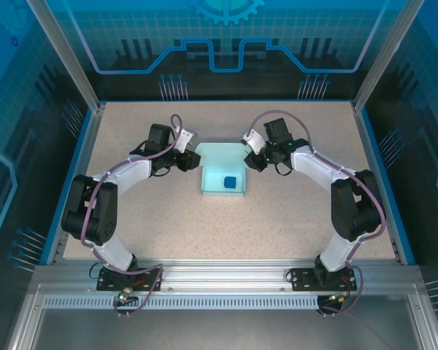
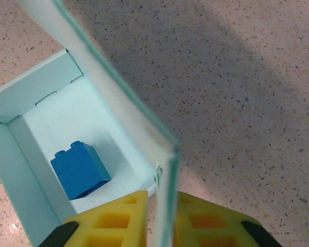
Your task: Fold the paper box
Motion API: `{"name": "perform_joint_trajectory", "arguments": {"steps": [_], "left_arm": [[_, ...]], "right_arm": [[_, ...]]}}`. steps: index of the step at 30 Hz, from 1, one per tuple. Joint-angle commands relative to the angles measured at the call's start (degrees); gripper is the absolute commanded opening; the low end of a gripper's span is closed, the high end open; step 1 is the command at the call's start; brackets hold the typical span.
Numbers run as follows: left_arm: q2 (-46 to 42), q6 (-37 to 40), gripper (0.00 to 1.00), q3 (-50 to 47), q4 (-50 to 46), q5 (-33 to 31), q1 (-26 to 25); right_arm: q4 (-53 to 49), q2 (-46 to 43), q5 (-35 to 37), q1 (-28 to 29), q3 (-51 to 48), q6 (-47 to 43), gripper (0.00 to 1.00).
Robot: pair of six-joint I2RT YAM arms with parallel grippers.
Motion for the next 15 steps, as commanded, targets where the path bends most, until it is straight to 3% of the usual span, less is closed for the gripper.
{"name": "perform_joint_trajectory", "arguments": {"steps": [1,9,15], "left_arm": [[0.7,-0.7,0.31,1.7,-0.5,2.2,0.6],[0.6,-2.0,0.20,1.3,1.2,2.1,0.5],[-0.3,-4.5,0.12,-0.5,4.3,0.3,-0.1]], "right_arm": [[-0.5,0.8,0.7,0.8,2.0,0.5,0.16],[-0.9,0.4,4.0,2.5,2.4,3.1,0.08],[-0.7,-0.1,11.2,5.0,2.5,8.1,0.04]]}}
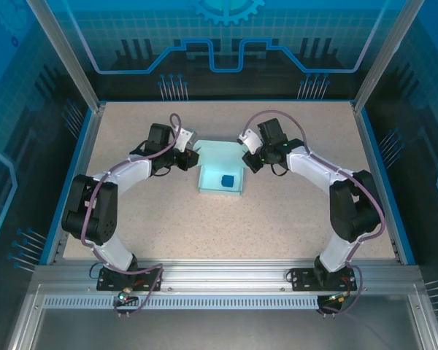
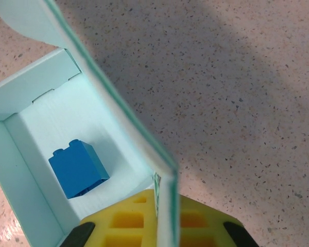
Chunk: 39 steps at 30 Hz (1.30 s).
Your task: Fold the paper box
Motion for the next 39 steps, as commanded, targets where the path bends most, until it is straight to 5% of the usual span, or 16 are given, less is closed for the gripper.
{"name": "perform_joint_trajectory", "arguments": {"steps": [1,20,39], "left_arm": [[-0.6,-1.9,0.11,-0.8,3.7,-0.2,-0.4],[-6.2,-23.6,0.02,-6.2,11.1,-28.0,-9.8],[-1.4,-34.8,0.00,-0.7,8.9,-49.1,-16.4]], "right_arm": [[-0.5,-0.3,6.0,1.8,1.5,4.7,0.04],[-4.0,3.5,33.2,6.8,6.3,30.0,0.03],[-1.1,5.6,39.2,8.9,7.1,38.2,0.01]]}}
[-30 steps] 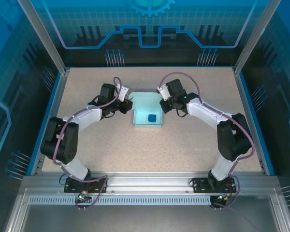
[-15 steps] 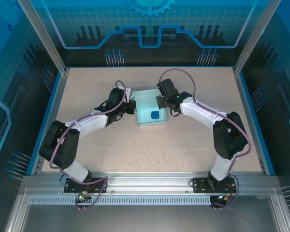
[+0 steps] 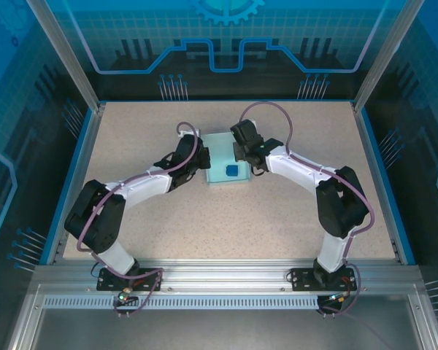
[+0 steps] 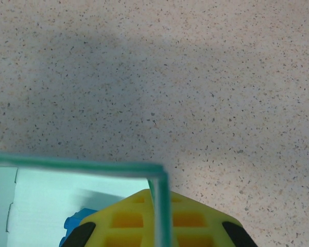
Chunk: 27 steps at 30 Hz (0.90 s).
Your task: Fold the paper box
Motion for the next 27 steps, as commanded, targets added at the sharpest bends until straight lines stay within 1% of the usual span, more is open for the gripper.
{"name": "perform_joint_trajectory", "arguments": {"steps": [1,9,19,27], "left_arm": [[0.5,-3.0,0.00,2.0,0.0,-9.1,0.0],[1.8,-1.6,0.00,1.7,2.0,-14.1,-1.8],[1.9,-1.3,0.00,-2.0,6.5,-18.3,-4.3],[1.9,-0.4,0.00,-4.9,10.3,-20.3,-6.1]], "right_arm": [[0.0,0.4,5.0,-0.6,-0.9,1.3,0.01],[4.2,0.4,4.2,-0.2,-2.7,1.3,0.02],[11.0,-0.6,2.8,1.2,-6.9,0.3,0.00],[15.8,-1.2,3.5,2.5,-10.2,1.1,0.00]]}}
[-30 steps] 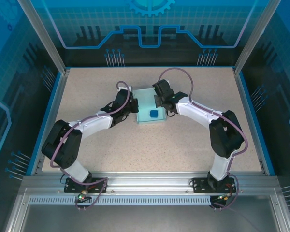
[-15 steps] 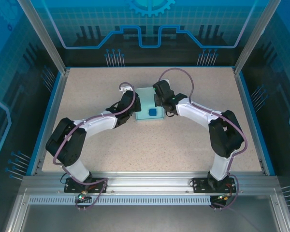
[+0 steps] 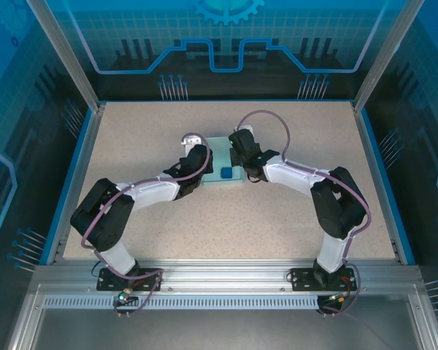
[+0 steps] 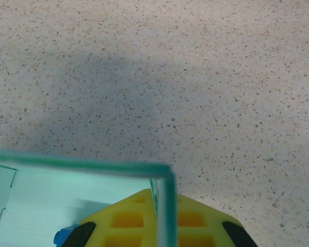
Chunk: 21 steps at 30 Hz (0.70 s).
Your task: Fold the paper box
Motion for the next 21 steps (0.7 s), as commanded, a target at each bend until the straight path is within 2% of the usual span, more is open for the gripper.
{"name": "perform_joint_trajectory", "arguments": {"steps": [1,6,16,21], "left_arm": [[0.0,0.8,0.00,-1.8,5.4,-4.2,-0.8],[-0.3,1.6,0.00,-4.5,8.7,-5.0,-1.3],[-1.0,1.9,0.00,-8.3,11.5,-6.5,-2.7],[-1.3,2.0,0.00,-10.3,13.3,-7.2,-3.4]], "right_arm": [[3.0,-1.4,3.3,0.7,-2.4,0.8,0.01],[6.4,-2.6,3.0,0.9,-5.9,1.9,0.00],[4.1,-3.6,2.2,1.1,-6.6,10.9,0.01],[6.9,-4.9,3.3,1.5,-9.5,12.2,0.01]]}}
